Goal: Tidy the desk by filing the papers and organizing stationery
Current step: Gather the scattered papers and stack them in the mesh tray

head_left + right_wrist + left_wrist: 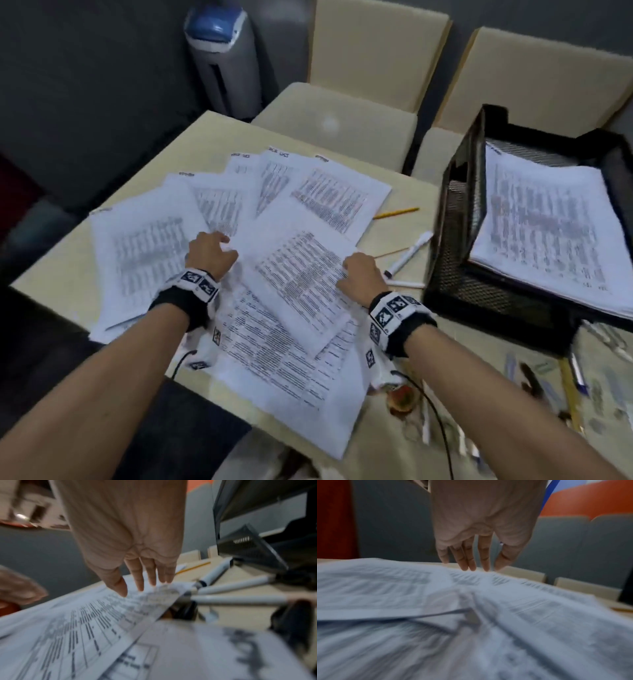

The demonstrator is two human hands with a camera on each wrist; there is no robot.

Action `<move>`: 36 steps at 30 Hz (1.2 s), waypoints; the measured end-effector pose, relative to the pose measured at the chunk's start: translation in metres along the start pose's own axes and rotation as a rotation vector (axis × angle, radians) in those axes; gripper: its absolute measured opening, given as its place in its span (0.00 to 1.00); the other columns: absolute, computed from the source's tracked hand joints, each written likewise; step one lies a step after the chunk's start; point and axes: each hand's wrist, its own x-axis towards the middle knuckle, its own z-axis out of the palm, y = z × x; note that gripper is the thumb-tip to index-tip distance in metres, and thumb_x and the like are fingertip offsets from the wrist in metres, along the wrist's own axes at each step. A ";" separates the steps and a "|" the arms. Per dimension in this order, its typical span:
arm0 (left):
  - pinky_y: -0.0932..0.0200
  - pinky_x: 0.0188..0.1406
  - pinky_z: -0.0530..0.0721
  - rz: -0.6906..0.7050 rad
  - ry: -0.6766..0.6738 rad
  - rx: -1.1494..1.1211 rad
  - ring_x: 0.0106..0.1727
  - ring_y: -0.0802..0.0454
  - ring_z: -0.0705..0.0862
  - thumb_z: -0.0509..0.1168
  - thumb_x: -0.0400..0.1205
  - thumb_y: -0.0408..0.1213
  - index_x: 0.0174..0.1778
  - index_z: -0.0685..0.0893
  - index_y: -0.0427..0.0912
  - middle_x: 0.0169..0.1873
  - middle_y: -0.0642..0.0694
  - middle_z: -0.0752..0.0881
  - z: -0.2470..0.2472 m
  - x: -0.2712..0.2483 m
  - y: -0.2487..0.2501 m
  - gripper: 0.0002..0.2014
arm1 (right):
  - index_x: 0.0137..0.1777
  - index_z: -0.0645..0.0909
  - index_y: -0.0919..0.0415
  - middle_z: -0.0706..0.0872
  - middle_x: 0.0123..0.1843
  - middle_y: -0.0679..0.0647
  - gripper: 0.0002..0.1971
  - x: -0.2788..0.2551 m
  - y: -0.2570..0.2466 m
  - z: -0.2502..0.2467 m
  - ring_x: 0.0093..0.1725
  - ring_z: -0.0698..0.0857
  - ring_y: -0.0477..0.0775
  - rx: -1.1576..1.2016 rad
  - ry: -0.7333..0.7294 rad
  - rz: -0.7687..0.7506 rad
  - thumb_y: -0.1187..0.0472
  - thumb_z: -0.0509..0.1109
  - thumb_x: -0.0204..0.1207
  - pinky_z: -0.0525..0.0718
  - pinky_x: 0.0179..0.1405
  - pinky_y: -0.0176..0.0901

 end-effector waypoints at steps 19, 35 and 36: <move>0.58 0.62 0.74 0.106 -0.175 -0.224 0.62 0.44 0.81 0.60 0.83 0.45 0.64 0.81 0.36 0.62 0.44 0.82 -0.010 -0.012 -0.081 0.19 | 0.48 0.80 0.72 0.79 0.42 0.61 0.10 0.059 -0.052 -0.080 0.44 0.75 0.52 0.785 0.741 0.124 0.65 0.62 0.75 0.73 0.41 0.46; 0.41 0.76 0.66 -0.479 -0.157 -0.472 0.78 0.32 0.64 0.65 0.77 0.55 0.80 0.53 0.31 0.79 0.31 0.59 -0.036 0.073 -0.106 0.45 | 0.71 0.57 0.56 0.78 0.55 0.62 0.29 0.066 -0.177 0.063 0.46 0.83 0.62 0.569 -0.125 0.005 0.78 0.56 0.74 0.87 0.49 0.62; 0.43 0.75 0.69 -0.472 -0.126 -0.540 0.76 0.33 0.68 0.68 0.78 0.48 0.79 0.57 0.30 0.77 0.31 0.64 -0.035 0.075 -0.110 0.41 | 0.71 0.56 0.58 0.77 0.55 0.61 0.28 0.065 -0.175 0.060 0.41 0.81 0.58 0.551 -0.139 -0.029 0.78 0.57 0.75 0.88 0.41 0.55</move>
